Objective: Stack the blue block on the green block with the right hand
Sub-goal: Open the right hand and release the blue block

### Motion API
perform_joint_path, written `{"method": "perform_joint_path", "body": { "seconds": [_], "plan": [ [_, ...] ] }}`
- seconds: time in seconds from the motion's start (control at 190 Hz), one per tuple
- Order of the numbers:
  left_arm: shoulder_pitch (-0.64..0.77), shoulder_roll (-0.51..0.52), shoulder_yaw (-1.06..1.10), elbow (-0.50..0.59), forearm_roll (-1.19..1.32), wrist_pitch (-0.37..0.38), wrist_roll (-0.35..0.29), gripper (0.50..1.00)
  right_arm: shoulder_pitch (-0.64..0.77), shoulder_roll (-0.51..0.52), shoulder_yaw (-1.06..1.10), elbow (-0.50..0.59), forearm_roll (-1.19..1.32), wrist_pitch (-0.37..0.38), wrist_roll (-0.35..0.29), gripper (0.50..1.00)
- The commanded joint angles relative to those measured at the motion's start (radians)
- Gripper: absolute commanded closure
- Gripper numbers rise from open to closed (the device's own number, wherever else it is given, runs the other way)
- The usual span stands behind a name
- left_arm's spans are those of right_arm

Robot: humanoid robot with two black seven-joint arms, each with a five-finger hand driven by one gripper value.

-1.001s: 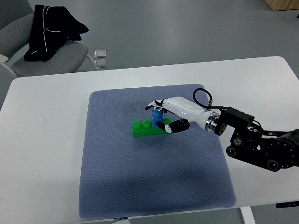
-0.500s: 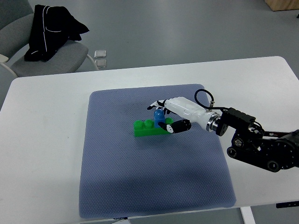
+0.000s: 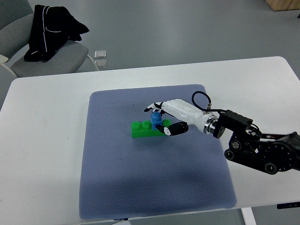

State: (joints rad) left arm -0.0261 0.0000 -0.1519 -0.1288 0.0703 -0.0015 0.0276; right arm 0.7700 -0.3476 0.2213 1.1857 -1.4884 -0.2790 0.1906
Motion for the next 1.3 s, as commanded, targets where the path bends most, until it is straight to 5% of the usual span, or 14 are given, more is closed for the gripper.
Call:
{"method": "perform_joint_path", "body": {
  "seconds": [0.0, 0.327, 0.416, 0.585, 0.853, 1.296],
  "plan": [
    [0.000, 0.000, 0.000, 0.000, 0.000, 0.000, 0.000, 0.500, 0.000, -0.001, 0.003, 0.000, 0.002, 0.000, 0.000, 0.777],
    [0.000, 0.000, 0.000, 0.000, 0.000, 0.000, 0.000, 0.500, 0.002, -0.004, 0.003, 0.000, 0.007, 0.001, 0.000, 0.709],
    [0.000, 0.000, 0.000, 0.000, 0.000, 0.000, 0.000, 0.500, 0.003, -0.010, 0.006, 0.006, 0.014, 0.003, 0.000, 0.634],
    [0.000, 0.000, 0.000, 0.000, 0.000, 0.000, 0.000, 0.500, 0.014, -0.025, 0.019, 0.026, 0.025, 0.017, 0.001, 0.587],
    [0.000, 0.000, 0.000, 0.000, 0.000, 0.000, 0.000, 0.500, 0.018, -0.099, 0.026, 0.123, 0.045, 0.061, 0.001, 0.587],
    [0.000, 0.000, 0.000, 0.000, 0.000, 0.000, 0.000, 0.500, 0.038, -0.162, 0.023, 0.129, 0.040, 0.063, 0.072, 0.587]
  ]
}}
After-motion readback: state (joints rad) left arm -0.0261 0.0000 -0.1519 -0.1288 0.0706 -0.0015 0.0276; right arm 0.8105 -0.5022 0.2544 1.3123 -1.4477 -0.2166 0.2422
